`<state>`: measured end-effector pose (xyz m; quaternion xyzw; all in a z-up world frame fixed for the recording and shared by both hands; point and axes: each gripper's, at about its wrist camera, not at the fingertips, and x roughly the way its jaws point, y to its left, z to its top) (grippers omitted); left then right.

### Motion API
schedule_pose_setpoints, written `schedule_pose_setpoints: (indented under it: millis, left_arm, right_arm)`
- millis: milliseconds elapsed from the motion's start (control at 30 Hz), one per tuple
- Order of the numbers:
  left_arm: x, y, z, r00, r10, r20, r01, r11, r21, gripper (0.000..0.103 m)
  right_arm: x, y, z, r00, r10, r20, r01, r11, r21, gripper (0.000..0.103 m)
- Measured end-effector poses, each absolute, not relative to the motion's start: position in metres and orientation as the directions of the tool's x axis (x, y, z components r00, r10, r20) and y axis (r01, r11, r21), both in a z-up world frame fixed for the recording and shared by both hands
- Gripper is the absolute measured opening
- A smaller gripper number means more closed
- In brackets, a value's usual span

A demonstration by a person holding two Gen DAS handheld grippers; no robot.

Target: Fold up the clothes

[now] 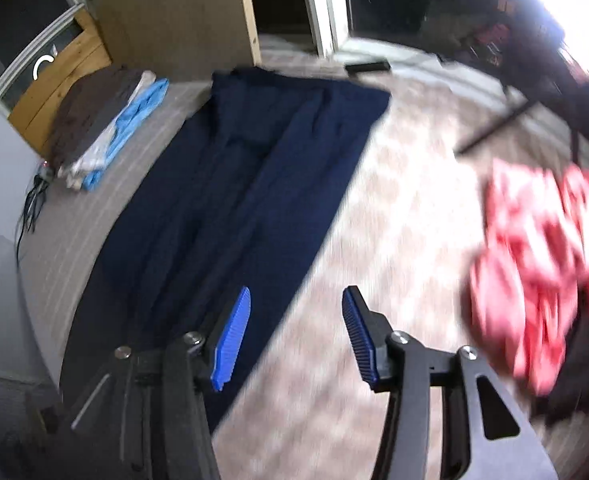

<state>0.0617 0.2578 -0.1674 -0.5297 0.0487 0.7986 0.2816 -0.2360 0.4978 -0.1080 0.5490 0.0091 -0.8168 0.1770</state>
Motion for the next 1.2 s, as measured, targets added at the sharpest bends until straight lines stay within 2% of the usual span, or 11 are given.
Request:
schedule_pose_setpoints:
  millis: [133,267,433,600,767,867,933,967,1033,1067,1200]
  left_arm:
    - [0.081,0.273,-0.173,-0.284,0.396,-0.873,-0.517,-0.830,-0.208,0.024]
    - [0.089,0.298,-0.179,-0.328,0.329,-0.886,-0.536,-0.837,-0.112,0.025]
    - [0.093,0.316,-0.194,-0.328,0.265,-0.907,-0.552,-0.832,-0.043,0.029]
    - [0.092,0.317,-0.195,-0.343,0.259,-0.903,-0.553,-0.832,-0.028,0.031]
    - [0.102,0.270,-0.172,-0.381,0.315,-0.869,-0.478,-0.872,-0.106,0.031]
    - [0.103,0.227,-0.169,-0.418,0.242,-0.876,-0.391,-0.918,-0.067,0.029]
    - [0.094,0.204,-0.177,-0.405,0.196,-0.893,-0.321,-0.945,-0.062,0.029]
    - [0.088,0.197,-0.180,-0.392,0.194,-0.899,-0.306,-0.949,-0.071,0.029]
    - [0.079,0.192,-0.186,-0.376,0.196,-0.905,-0.301,-0.950,-0.081,0.029]
    - [0.077,0.195,-0.189,-0.368,0.204,-0.907,-0.318,-0.944,-0.083,0.029]
    - [0.078,0.214,-0.197,-0.355,0.233,-0.905,-0.408,-0.910,-0.074,0.030]
  right_arm:
    - [-0.196,0.495,-0.120,-0.304,-0.250,-0.919,0.289,-0.944,0.161,0.048]
    - [-0.190,0.475,-0.145,-0.279,-0.217,-0.936,0.290,-0.948,0.133,0.048]
    - [-0.194,0.462,-0.170,-0.209,-0.250,-0.946,0.258,-0.947,0.193,0.048]
    - [-0.194,0.452,-0.180,-0.180,-0.261,-0.948,0.270,-0.940,0.207,0.048]
    - [-0.188,0.440,-0.181,-0.156,-0.279,-0.948,0.302,-0.927,0.223,0.048]
    - [-0.182,0.430,-0.184,-0.150,-0.278,-0.949,0.328,-0.919,0.217,0.048]
    - [-0.177,0.417,-0.185,-0.177,-0.236,-0.955,0.369,-0.916,0.157,0.048]
    - [-0.176,0.413,-0.185,-0.181,-0.235,-0.955,0.378,-0.913,0.153,0.046]
    - [-0.176,0.408,-0.186,-0.184,-0.227,-0.956,0.390,-0.910,0.142,0.024]
    - [-0.176,0.406,-0.186,-0.184,-0.220,-0.958,0.393,-0.910,0.133,0.009]
    - [-0.180,0.420,-0.185,-0.162,-0.248,-0.955,0.377,-0.910,0.172,0.003]
